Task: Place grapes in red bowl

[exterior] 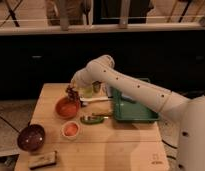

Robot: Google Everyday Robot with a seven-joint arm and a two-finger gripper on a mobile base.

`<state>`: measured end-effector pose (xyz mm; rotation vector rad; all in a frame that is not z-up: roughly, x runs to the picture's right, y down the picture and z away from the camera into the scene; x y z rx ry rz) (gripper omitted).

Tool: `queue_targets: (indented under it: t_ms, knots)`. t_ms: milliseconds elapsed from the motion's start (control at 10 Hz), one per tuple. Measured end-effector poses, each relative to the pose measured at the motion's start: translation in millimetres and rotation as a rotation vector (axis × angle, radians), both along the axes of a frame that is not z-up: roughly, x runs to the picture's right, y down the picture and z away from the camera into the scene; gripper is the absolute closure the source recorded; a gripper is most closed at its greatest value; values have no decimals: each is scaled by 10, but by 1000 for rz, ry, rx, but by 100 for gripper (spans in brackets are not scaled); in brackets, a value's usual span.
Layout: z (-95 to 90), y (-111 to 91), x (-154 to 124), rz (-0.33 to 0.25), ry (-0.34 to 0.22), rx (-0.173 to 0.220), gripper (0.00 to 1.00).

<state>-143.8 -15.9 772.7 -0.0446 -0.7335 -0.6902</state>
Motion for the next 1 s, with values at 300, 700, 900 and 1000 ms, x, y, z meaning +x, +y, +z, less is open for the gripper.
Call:
queue_targets:
  t_ms: [300, 700, 900, 1000]
  knots:
    - [-10, 2, -9, 0, -7, -2, 20]
    - [-33, 5, -10, 4, -33, 2, 20]
    - [-41, 1, -2, 6, -40, 4, 20]
    - [-40, 2, -1, 6, -40, 3, 20]
